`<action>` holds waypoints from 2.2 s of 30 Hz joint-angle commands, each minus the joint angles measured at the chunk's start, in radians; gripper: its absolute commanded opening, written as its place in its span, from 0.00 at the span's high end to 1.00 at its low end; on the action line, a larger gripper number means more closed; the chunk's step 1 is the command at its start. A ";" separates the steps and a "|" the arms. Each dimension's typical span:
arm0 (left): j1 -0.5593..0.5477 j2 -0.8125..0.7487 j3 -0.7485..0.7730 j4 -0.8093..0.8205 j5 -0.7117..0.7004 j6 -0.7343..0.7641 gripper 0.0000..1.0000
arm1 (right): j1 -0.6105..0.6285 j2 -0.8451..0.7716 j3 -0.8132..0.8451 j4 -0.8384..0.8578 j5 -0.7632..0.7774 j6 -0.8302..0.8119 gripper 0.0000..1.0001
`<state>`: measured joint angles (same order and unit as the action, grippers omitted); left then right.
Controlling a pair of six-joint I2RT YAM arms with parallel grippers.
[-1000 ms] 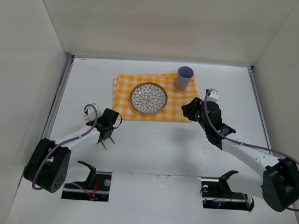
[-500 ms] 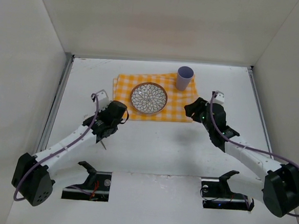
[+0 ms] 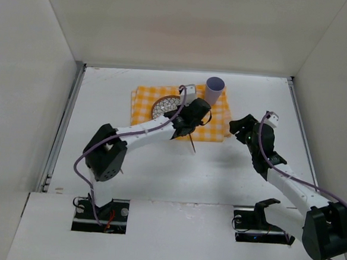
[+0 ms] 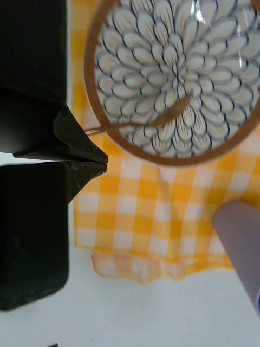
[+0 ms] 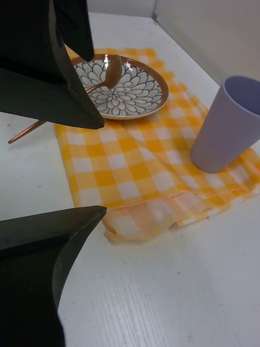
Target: Set the dinner table for one person
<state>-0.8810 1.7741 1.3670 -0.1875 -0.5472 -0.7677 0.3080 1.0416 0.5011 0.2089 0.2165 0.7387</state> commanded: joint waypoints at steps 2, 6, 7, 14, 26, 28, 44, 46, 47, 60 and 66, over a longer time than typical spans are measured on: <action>-0.023 0.094 0.161 0.014 0.040 0.057 1.00 | -0.001 0.005 0.001 0.072 -0.016 0.019 0.35; -0.013 0.052 0.081 0.037 -0.006 0.044 1.00 | -0.001 0.009 0.004 0.072 -0.012 0.016 0.35; -0.003 0.047 0.067 0.037 -0.010 0.044 1.00 | -0.001 0.015 0.005 0.072 -0.011 0.018 0.35; -0.002 -0.011 -0.086 0.046 0.001 -0.039 0.89 | 0.018 0.064 0.030 0.073 -0.019 0.002 0.37; -0.078 0.050 -0.240 0.256 0.072 -0.444 0.67 | 0.030 0.080 0.034 0.078 -0.023 0.002 0.41; -0.077 0.074 -0.243 0.296 0.063 -0.462 0.68 | 0.030 0.077 0.034 0.078 -0.025 0.002 0.41; -0.071 0.188 -0.206 0.315 0.053 -0.521 0.83 | 0.039 0.061 0.033 0.080 -0.026 0.002 0.41; -0.074 0.180 -0.224 0.315 0.058 -0.525 0.88 | 0.039 0.061 0.030 0.080 -0.028 0.004 0.41; -0.075 0.167 -0.239 0.312 0.059 -0.524 0.90 | 0.039 0.061 0.030 0.080 -0.028 0.004 0.41; -0.134 -0.048 -0.355 0.269 0.018 -0.421 0.98 | 0.039 0.064 0.030 0.080 -0.031 0.004 0.40; -0.135 -0.045 -0.241 0.234 0.039 -0.242 0.99 | 0.039 0.052 0.025 0.080 -0.032 0.005 0.40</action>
<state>-1.0218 1.7641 1.0325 0.0536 -0.4950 -1.1370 0.3363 1.1191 0.5014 0.2394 0.1902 0.7486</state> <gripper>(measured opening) 0.089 0.596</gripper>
